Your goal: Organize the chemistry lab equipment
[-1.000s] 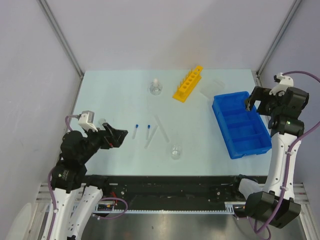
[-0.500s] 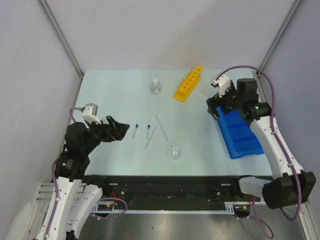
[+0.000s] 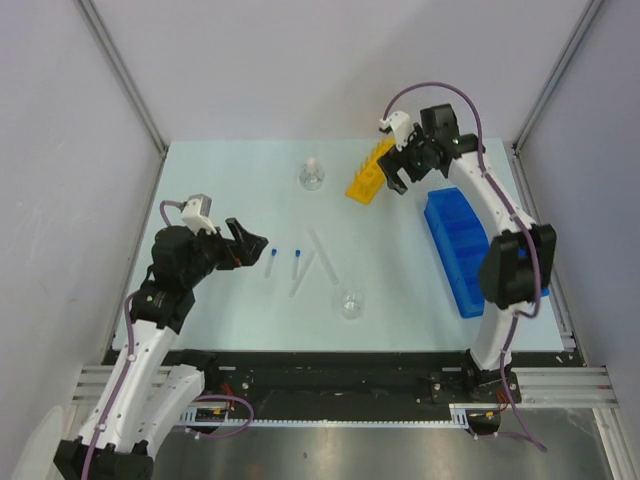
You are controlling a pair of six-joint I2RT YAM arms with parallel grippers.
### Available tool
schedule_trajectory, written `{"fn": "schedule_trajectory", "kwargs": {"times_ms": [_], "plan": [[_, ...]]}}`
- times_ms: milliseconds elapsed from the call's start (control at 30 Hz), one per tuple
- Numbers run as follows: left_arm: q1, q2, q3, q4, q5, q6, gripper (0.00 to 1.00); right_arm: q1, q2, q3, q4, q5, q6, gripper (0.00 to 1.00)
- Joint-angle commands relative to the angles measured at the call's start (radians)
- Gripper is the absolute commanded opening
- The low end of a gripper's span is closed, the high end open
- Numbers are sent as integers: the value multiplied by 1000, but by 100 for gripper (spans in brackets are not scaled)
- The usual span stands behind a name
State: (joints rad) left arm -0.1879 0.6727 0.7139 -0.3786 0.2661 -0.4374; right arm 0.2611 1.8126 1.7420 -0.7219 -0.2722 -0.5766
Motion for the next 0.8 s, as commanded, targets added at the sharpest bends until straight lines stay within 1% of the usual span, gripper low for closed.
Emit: {"fn": "schedule_trajectory", "kwargs": {"times_ms": [0, 33, 167, 267, 300, 367, 400, 467, 500, 600, 767], "plan": [[-4, 45, -2, 86, 1, -6, 100, -51, 221, 267, -174, -39, 35, 100], [-4, 53, -4, 89, -1, -6, 100, -63, 281, 328, -183, -36, 37, 99], [-4, 77, -13, 107, 1, -6, 100, -100, 411, 445, -201, -32, 57, 97], [-4, 103, -14, 118, 4, 2, 100, -114, 491, 522, -223, -29, 58, 92], [-4, 111, -13, 121, 8, 5, 100, -112, 507, 528, -223, -22, 54, 88], [-4, 131, -10, 127, 10, 5, 100, -111, 534, 527, -211, -1, 38, 83], [-4, 136, -8, 132, 12, 6, 100, -111, 540, 527, -208, 4, 35, 79], [-4, 143, -10, 136, 12, 8, 100, -112, 553, 527, -195, 14, 34, 74], [-4, 145, -13, 139, 13, 9, 100, -112, 562, 528, -194, 18, 34, 70], [-4, 149, -19, 141, 10, 11, 100, -112, 576, 530, -177, 37, 26, 65], [-4, 146, -31, 144, 15, 6, 100, -114, 596, 537, -142, 60, 24, 60]]}}
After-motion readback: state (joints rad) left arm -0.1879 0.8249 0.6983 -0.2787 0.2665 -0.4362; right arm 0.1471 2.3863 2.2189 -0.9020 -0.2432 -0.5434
